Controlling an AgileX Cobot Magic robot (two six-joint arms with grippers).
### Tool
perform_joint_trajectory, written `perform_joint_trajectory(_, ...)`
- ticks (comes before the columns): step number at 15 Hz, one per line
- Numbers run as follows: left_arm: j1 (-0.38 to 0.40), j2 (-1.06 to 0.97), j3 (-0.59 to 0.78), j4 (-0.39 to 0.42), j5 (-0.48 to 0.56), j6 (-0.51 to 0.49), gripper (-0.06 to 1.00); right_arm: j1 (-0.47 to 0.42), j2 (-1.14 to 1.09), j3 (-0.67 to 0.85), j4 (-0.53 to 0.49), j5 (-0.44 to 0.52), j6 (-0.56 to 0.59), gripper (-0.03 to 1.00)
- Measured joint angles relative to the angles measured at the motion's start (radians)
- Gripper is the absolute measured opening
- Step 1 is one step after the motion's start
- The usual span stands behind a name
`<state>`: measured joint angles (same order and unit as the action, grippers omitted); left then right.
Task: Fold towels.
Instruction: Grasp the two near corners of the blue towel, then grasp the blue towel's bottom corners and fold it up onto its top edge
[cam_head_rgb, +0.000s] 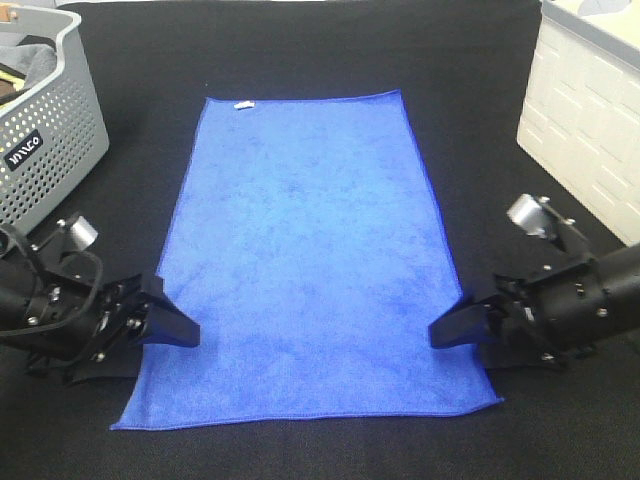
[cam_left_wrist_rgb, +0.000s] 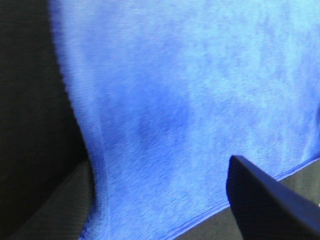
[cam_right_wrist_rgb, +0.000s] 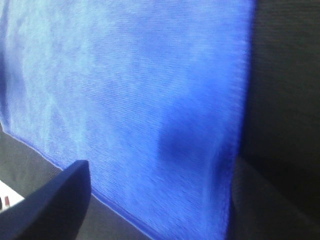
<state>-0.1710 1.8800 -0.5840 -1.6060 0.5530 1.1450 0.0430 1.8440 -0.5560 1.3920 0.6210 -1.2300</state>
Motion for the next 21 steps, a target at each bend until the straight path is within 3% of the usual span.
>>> perform_joint_trajectory(2, -0.014, 0.017, -0.017, -0.018, 0.007, 0.004, 0.68, 0.086, 0.029, -0.037, 0.023, -0.007, 0.015, 0.71)
perform_joint_trajectory(3, -0.014, 0.025, -0.021, -0.03, 0.002, 0.004, 0.63, 0.108, 0.038, -0.044, 0.028, -0.031, 0.072, 0.62)
perform_joint_trajectory(7, -0.014, 0.042, -0.021, -0.034, -0.055, 0.021, 0.07, 0.11, 0.045, -0.044, 0.004, -0.111, 0.155, 0.15)
perform_joint_trajectory(8, -0.014, 0.043, -0.021, -0.033, -0.057, 0.024, 0.01, 0.11, 0.045, -0.044, -0.001, -0.12, 0.171, 0.04)
perform_joint_trajectory(9, -0.014, 0.043, -0.021, -0.029, -0.057, 0.024, 0.0, 0.11, 0.048, -0.044, -0.002, -0.119, 0.189, 0.0)
perform_joint_trajectory(10, -0.014, 0.043, -0.021, -0.016, -0.056, 0.019, 0.0, 0.11, 0.048, -0.044, -0.004, -0.116, 0.193, 0.0)
perform_joint_trajectory(14, -0.014, -0.042, -0.008, 0.185, -0.053, -0.136, 0.0, 0.111, 0.025, -0.019, -0.056, -0.099, 0.24, 0.0)
perform_joint_trajectory(15, -0.014, -0.042, -0.008, 0.185, -0.053, -0.136, 0.0, 0.111, 0.025, -0.019, -0.056, -0.099, 0.24, 0.0)
perform_joint_trajectory(16, -0.014, -0.065, -0.003, 0.232, -0.052, -0.184, 0.0, 0.111, -0.001, -0.001, -0.078, -0.099, 0.251, 0.0)
perform_joint_trajectory(17, -0.014, -0.113, 0.022, 0.336, -0.043, -0.269, 0.0, 0.111, -0.068, 0.039, -0.098, -0.087, 0.269, 0.0)
perform_joint_trajectory(21, -0.014, -0.207, 0.071, 0.424, -0.003, -0.323, 0.0, 0.114, -0.183, 0.109, -0.13, -0.072, 0.309, 0.0)
